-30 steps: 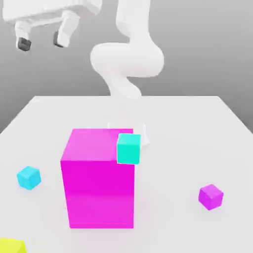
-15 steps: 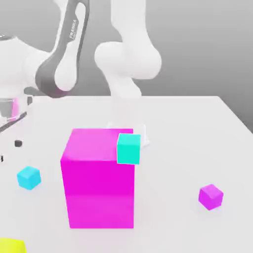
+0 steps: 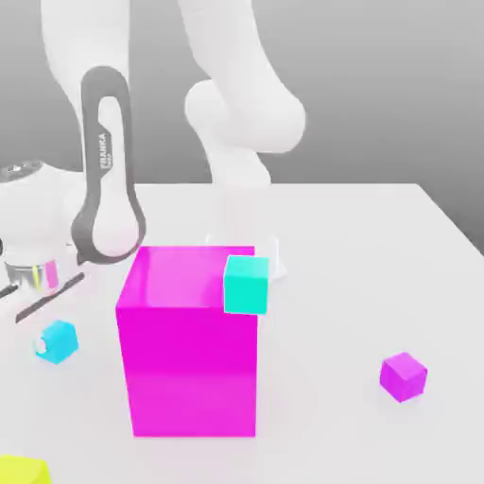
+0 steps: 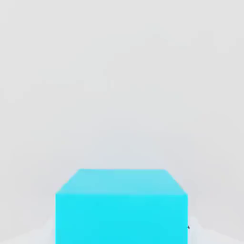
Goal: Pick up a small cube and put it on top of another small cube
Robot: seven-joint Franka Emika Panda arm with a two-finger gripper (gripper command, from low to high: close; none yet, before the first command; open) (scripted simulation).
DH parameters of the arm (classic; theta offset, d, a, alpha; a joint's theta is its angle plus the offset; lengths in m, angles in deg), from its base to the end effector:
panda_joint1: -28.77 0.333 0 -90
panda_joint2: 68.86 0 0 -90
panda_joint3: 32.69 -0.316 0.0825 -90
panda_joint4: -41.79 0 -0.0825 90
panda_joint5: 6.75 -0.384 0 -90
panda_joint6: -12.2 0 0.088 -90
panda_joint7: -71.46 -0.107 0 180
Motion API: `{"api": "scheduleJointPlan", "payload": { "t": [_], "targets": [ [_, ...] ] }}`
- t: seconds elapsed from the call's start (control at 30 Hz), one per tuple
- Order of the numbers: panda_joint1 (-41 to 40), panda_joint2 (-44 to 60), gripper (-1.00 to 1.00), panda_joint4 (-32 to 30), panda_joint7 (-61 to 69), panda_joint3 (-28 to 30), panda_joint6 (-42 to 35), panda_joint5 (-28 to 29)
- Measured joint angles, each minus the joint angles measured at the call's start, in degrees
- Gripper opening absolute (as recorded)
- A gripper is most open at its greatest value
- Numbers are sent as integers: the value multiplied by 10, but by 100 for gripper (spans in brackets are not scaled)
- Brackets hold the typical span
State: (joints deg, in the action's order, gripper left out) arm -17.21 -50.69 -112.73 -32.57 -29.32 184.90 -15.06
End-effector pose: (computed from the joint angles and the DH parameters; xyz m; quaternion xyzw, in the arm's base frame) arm 0.2473 -0.3083 0.1305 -0.1611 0.9869 -0.0008 0.0005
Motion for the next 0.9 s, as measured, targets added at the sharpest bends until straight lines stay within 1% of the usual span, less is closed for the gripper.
{"api": "scheduleJointPlan", "payload": {
  "t": [0.1,0.2,0.23,0.3,0.4,0.57,0.83,0.87,0.9],
  "targets": [
    [13,-50,-100,-10,-16,17,-40,20],
    [17,-110,-100,-22,-39,29,-88,52],
    [21,-128,-100,-16,-38,29,-105,69],
    [45,-163,-100,4,-37,15,-149,97],
    [93,-213,-100,32,-40,-13,-223,110],
    [158,-291,-100,75,-36,-66,-347,96],
    [282,-415,-100,144,-13,-163,-543,44],
    [296,-426,-100,148,-13,-171,-561,32],
    [302,-427,-100,142,-15,-175,-559,23]
  ]
}}
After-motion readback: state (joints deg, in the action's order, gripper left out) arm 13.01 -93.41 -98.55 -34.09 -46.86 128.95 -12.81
